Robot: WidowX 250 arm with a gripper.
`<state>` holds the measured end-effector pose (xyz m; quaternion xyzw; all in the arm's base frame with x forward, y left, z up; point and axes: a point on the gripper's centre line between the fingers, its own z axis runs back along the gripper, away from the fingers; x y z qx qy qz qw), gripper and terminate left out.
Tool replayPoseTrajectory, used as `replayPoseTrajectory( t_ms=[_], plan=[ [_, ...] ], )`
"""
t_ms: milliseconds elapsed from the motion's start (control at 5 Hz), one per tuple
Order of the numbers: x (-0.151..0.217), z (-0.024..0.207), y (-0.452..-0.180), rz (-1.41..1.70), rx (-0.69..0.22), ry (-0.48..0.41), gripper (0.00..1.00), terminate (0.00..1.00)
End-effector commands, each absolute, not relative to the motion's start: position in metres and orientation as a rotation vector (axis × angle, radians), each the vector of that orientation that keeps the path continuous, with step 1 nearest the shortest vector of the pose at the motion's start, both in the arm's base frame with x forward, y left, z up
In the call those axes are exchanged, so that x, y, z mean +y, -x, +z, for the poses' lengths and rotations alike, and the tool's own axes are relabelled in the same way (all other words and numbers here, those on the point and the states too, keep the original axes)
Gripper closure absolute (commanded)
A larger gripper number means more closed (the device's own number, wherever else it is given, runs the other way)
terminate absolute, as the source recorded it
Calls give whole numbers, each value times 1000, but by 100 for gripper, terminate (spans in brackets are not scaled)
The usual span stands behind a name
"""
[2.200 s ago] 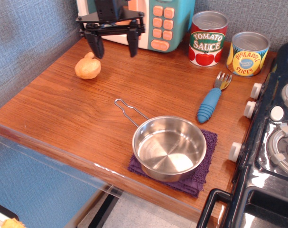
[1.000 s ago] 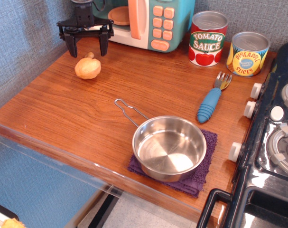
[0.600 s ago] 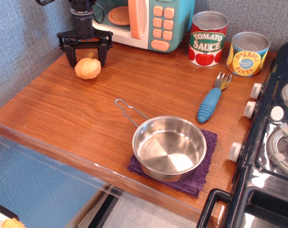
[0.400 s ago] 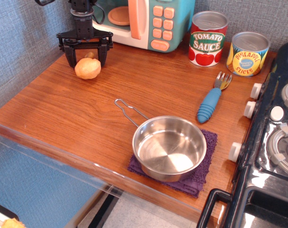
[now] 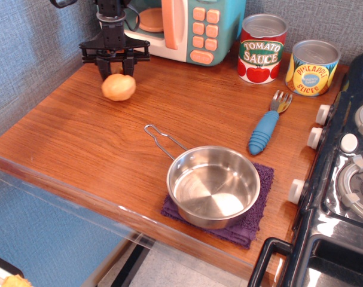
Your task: Move the chicken leg and place in pot
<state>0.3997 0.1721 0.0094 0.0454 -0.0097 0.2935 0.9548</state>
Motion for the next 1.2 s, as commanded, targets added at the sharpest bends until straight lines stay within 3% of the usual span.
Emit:
replayPoseTrajectory(
  t_ms=[0,200,400,600,1000],
  plan=[
    [178,46,-399,596,-105,-60,100,0],
    [171,85,-401,571,-207,-4,100,0],
    [140,127,-395,491,-314,60,100,0],
    [96,139,-383,374,-347,113,100,0],
    [4,122,-342,152,-302,111,100,0]
  ],
)
